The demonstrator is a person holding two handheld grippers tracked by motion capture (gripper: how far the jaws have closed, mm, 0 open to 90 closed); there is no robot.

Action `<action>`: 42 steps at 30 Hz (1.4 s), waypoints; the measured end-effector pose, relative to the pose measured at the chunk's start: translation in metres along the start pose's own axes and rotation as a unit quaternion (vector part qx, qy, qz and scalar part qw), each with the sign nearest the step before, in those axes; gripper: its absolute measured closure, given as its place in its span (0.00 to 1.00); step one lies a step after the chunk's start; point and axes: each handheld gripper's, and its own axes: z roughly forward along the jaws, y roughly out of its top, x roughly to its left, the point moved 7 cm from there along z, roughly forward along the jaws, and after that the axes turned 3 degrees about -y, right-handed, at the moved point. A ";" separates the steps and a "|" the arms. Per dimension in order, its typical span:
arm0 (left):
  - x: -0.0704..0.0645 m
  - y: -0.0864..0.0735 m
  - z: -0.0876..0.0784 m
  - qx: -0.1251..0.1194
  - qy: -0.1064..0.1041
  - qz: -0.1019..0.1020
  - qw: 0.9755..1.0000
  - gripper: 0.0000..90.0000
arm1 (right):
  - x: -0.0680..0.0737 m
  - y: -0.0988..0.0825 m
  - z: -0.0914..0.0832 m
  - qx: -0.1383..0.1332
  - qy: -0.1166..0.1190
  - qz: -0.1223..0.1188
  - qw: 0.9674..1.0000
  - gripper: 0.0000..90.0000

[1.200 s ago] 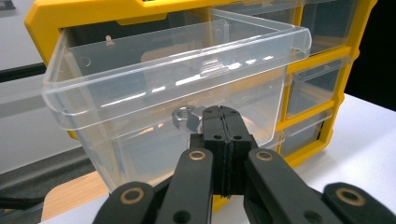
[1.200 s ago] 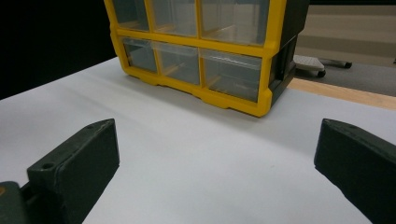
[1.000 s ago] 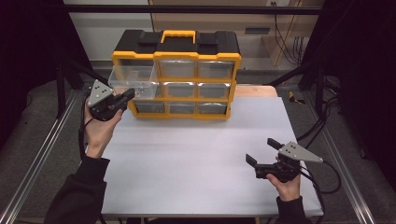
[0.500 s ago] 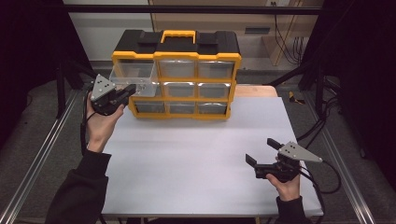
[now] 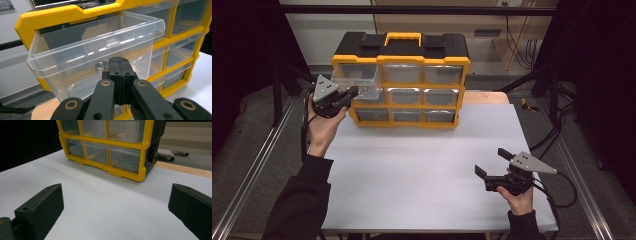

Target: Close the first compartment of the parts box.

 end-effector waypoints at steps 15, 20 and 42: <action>0.007 0.002 0.013 0.002 0.006 0.001 1.000 1.00 | 0.000 0.000 0.000 0.000 0.001 -0.002 1.000 0.01; 0.010 0.002 0.019 0.005 0.010 0.001 1.000 1.00 | 0.000 0.000 0.000 -0.002 0.001 0.001 1.000 0.01; 0.021 0.000 0.039 0.017 0.024 -0.002 1.000 1.00 | 0.000 0.001 -0.001 -0.001 0.001 0.002 1.000 0.01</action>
